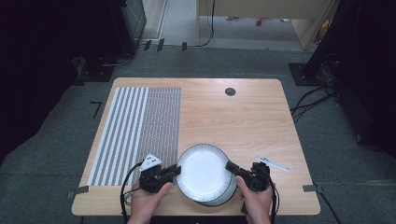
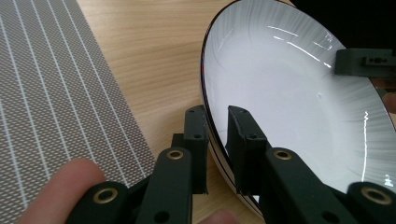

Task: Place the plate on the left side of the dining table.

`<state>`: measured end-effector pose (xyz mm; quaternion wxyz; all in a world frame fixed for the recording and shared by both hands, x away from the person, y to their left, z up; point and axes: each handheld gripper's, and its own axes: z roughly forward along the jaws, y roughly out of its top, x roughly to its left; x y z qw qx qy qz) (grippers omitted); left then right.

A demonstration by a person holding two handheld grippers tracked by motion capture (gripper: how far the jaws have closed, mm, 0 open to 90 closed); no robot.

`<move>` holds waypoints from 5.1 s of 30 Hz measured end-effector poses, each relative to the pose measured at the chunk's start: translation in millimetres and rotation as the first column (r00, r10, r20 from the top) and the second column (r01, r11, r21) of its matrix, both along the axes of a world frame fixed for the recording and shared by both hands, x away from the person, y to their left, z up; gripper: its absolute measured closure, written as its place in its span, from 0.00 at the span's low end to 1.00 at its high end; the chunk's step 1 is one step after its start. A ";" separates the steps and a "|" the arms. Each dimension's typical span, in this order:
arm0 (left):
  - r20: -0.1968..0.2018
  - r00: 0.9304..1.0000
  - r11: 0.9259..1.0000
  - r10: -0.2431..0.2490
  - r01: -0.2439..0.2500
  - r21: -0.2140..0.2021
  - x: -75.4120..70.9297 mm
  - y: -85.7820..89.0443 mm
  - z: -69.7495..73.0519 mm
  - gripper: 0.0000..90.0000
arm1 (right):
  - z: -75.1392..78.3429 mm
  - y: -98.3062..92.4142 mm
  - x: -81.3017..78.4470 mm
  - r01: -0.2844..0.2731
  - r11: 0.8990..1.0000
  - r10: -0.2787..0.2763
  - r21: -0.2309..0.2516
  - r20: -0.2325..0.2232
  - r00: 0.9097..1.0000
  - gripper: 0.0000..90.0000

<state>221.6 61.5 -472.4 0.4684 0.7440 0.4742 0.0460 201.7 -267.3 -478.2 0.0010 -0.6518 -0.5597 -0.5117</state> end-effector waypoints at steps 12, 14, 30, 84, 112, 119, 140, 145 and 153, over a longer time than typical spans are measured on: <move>0.011 0.999 0.999 0.041 -0.041 -0.014 6.0 20.5 14.0 0.89 | 17.0 20.7 14.8 -0.030 1.000 0.030 -0.010 0.024 0.999 0.94; 0.012 0.999 0.999 0.047 -0.046 -0.014 7.3 26.0 17.1 0.89 | 21.9 26.2 18.3 -0.035 0.999 0.036 -0.019 0.031 0.999 0.94; 0.007 0.996 0.996 0.086 -0.086 -0.034 17.6 55.8 31.0 0.89 | 38.7 55.4 39.2 -0.068 0.997 0.069 -0.026 0.047 0.997 0.94; -0.117 0.949 0.953 0.294 -0.301 -0.045 103.2 182.8 37.5 0.92 | 47.3 192.1 162.3 -0.161 0.987 0.160 -0.005 -0.057 0.985 0.94; -0.235 0.887 0.915 0.398 -0.404 0.027 171.0 190.4 -16.4 0.94 | -11.6 222.1 222.4 -0.079 0.996 0.072 -0.036 -0.170 0.983 0.94; -0.236 0.873 0.901 0.427 -0.433 0.027 178.5 187.9 -21.3 0.95 | -16.7 223.2 228.5 -0.050 0.998 0.043 -0.040 -0.169 0.985 0.94; -0.215 0.880 0.904 0.424 -0.427 0.031 178.7 184.0 -24.4 0.90 | -29.4 220.7 234.0 -0.059 0.997 0.049 -0.039 -0.219 0.975 0.92; -0.192 0.889 0.908 0.417 -0.418 0.034 176.2 180.3 -21.6 0.79 | -24.0 218.9 232.9 -0.057 0.996 0.044 -0.065 -0.191 0.981 0.87; -0.117 0.900 0.907 0.421 -0.418 0.052 166.7 177.8 -7.4 0.64 | -7.5 204.3 228.7 -0.030 0.996 0.025 -0.081 -0.068 0.997 0.75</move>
